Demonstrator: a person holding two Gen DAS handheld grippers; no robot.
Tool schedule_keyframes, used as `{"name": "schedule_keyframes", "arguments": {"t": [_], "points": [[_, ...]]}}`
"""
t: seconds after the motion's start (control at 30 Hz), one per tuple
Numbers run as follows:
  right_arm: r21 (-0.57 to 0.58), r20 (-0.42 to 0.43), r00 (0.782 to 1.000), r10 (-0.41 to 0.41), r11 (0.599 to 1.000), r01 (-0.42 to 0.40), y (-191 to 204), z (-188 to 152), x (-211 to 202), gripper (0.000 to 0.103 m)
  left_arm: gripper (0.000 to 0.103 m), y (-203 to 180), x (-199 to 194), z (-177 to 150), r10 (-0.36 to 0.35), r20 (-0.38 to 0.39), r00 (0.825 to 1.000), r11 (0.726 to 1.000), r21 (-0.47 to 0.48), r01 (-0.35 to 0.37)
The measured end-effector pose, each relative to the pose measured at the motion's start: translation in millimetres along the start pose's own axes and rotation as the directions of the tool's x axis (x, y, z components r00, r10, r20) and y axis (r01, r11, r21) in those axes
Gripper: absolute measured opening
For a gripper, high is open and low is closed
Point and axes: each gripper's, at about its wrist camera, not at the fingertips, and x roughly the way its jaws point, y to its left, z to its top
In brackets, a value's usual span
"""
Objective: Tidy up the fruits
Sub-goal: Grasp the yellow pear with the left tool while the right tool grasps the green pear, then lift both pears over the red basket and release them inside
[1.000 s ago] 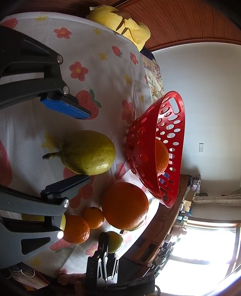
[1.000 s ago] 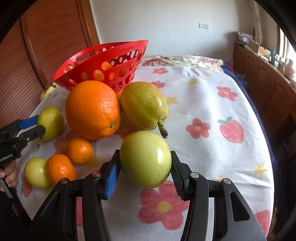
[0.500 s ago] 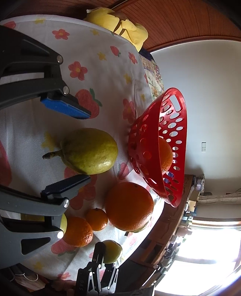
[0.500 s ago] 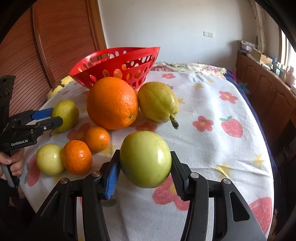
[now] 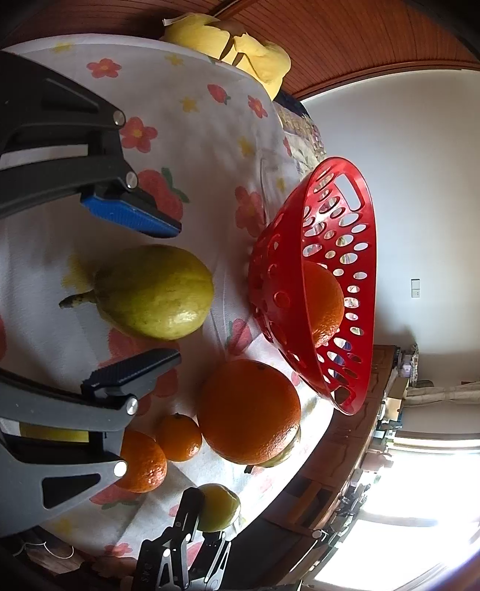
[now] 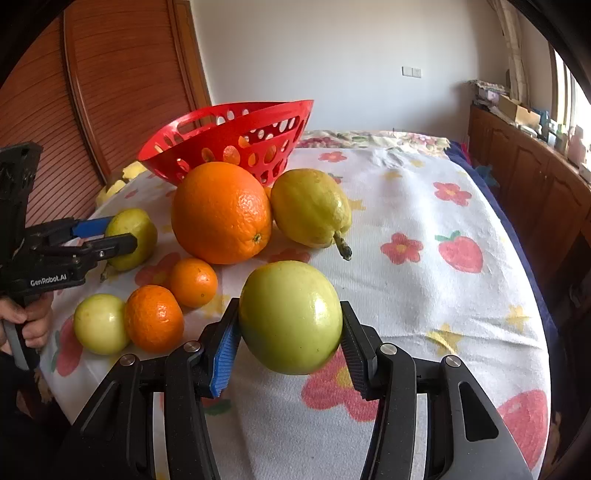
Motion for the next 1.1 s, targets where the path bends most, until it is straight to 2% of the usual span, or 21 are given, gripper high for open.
{"name": "schedule_keyframes", "arguments": {"t": [0.53,0.57,0.63,0.83,1.1], "points": [[-0.003,0.001,1.0,-0.001,1.0,0.001,0.6,-0.7,0.3,0.052,0.062,5.1,14.4,-0.9,-0.02,-0.055,0.998,0.999,-0.031,0.018],[-0.003,0.0,1.0,0.0,1.0,0.0,0.6,-0.6,0.4,0.052,0.058,5.7,14.6,-1.3,-0.032,-0.058,0.998,0.999,-0.035,0.03],[-0.003,-0.001,1.0,-0.001,1.0,0.001,0.7,-0.6,0.5,0.052,0.056,6.2,13.8,-1.4,-0.046,-0.06,0.997,0.998,-0.038,0.044],[-0.002,-0.001,1.0,-0.002,1.0,0.002,0.5,-0.3,0.3,0.052,0.056,1.1,5.2,-7.7,-0.039,-0.047,0.998,0.999,-0.018,0.038],[0.001,-0.001,1.0,-0.004,1.0,0.004,0.5,-1.2,0.8,0.052,0.056,-0.7,-18.2,-6.5,-0.064,0.017,0.998,0.998,-0.02,0.065]]}}
